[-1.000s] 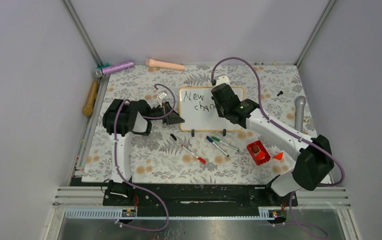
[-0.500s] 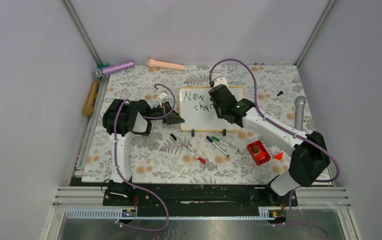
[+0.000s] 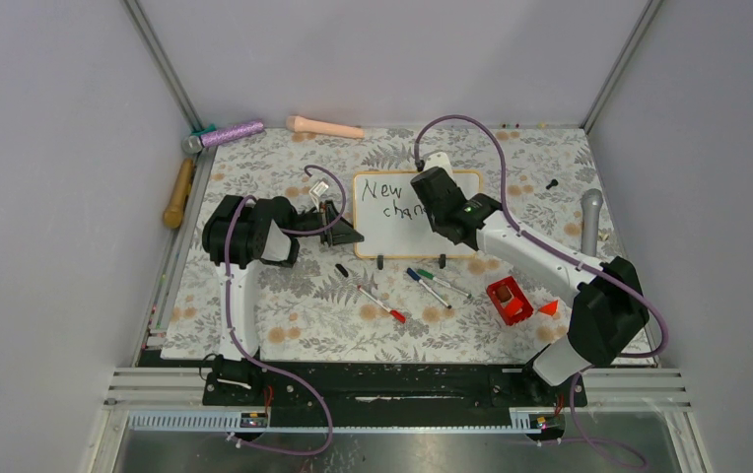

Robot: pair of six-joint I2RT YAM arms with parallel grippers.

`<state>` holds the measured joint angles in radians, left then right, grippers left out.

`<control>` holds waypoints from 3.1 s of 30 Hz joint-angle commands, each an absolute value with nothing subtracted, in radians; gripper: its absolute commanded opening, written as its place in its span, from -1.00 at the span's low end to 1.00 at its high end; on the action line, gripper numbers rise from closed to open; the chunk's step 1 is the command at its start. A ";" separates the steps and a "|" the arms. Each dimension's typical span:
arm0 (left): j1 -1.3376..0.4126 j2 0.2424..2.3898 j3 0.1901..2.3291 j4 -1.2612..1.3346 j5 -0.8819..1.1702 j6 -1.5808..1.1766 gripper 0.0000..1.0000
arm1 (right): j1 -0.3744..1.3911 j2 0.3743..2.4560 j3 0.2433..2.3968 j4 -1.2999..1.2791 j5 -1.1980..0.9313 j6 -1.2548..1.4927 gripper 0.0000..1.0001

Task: Write a sentence on the whiteboard

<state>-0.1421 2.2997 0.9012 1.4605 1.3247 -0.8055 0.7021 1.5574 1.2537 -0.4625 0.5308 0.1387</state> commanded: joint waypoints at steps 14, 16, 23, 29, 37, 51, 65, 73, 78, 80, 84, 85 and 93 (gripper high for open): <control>-0.145 2.325 0.911 1.466 1.309 -0.765 -0.38 | 0.683 1.581 1.343 -0.477 0.556 0.143 -1.00; -0.145 2.326 0.911 1.466 1.309 -0.766 -0.38 | 0.682 1.589 1.351 -0.477 0.550 0.143 -1.00; -0.146 2.326 0.911 1.466 1.308 -0.765 -0.38 | 0.682 1.603 1.364 -0.477 0.518 0.144 -1.00; -0.146 2.326 0.911 1.466 1.310 -0.766 -0.38 | 0.681 1.603 1.364 -0.478 0.492 0.144 -1.00; -0.145 2.326 0.911 1.466 1.310 -0.765 -0.38 | 0.681 1.600 1.354 -0.478 0.459 0.142 -1.00; -0.145 2.326 0.911 1.466 1.308 -0.765 -0.38 | 0.681 1.570 1.295 -0.508 0.451 0.155 -1.00; -0.145 2.325 0.911 1.465 1.309 -0.765 -0.39 | 0.682 1.561 1.286 -0.541 0.523 0.156 -1.00; -0.145 2.325 0.911 1.466 1.309 -0.764 -0.39 | 0.674 1.554 1.289 -0.544 0.547 0.161 -1.00; -0.144 2.326 0.911 1.466 1.310 -0.765 -0.39 | 0.672 1.534 1.291 -0.544 0.530 0.162 -1.00; -0.145 2.326 0.911 1.466 1.309 -0.764 -0.39 | 0.672 1.525 1.293 -0.544 0.530 0.161 -1.00; -0.145 2.325 0.911 1.466 1.309 -0.764 -0.39 | 0.672 1.512 1.296 -0.544 0.530 0.156 -1.00; -0.146 2.326 0.910 1.466 1.309 -0.764 -0.39 | 0.672 1.509 1.294 -0.539 0.525 0.156 -1.00; -0.145 2.324 0.910 1.466 1.308 -0.764 -0.39 | 0.672 1.491 1.288 -0.486 0.508 0.144 -1.00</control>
